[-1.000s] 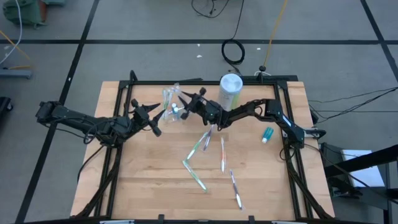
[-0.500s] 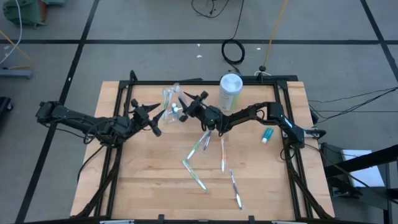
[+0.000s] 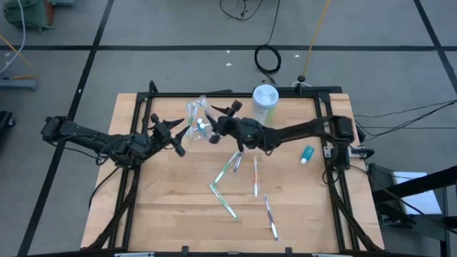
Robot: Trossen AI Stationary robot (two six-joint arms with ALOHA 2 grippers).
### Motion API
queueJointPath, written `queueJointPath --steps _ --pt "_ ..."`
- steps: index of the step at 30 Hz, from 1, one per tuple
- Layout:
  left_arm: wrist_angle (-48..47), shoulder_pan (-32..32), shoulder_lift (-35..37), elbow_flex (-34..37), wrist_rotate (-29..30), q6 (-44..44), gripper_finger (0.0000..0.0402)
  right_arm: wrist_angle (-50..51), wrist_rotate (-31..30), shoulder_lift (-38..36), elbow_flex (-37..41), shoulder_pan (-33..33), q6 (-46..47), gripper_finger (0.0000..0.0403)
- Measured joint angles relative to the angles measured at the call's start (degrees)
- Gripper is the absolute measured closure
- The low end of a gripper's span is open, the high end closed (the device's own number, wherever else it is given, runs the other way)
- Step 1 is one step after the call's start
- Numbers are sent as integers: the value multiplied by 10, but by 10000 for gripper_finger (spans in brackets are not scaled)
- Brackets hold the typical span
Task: Pick & Place toothbrushing station
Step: Put the green toothbrush into the transparent organizer
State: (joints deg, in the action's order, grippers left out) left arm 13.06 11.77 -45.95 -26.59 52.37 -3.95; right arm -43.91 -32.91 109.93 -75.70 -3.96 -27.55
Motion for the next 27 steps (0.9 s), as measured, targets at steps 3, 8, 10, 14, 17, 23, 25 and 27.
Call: queueJointPath --steps 3,8,10,14,17,23,25,27 --pt "0 0 -1 0 -1 2 241 110 0 -51 0 13 18 234" --pt "0 0 -1 0 -19 6 241 265 0 -132 0 30 45 244" --pt "0 0 -1 0 -19 12 241 320 0 -159 0 35 57 247" --pt "0 0 -1 0 -19 13 241 411 0 -209 0 47 88 255" --pt "0 0 -1 0 -19 13 241 477 0 -243 0 59 116 263" --pt "0 0 -1 0 -19 15 241 650 0 -303 0 85 214 287" --pt "0 0 -1 0 -19 16 241 711 0 -319 0 96 256 299" --pt "0 0 -1 0 -20 19 241 769 1 -332 0 109 299 312"
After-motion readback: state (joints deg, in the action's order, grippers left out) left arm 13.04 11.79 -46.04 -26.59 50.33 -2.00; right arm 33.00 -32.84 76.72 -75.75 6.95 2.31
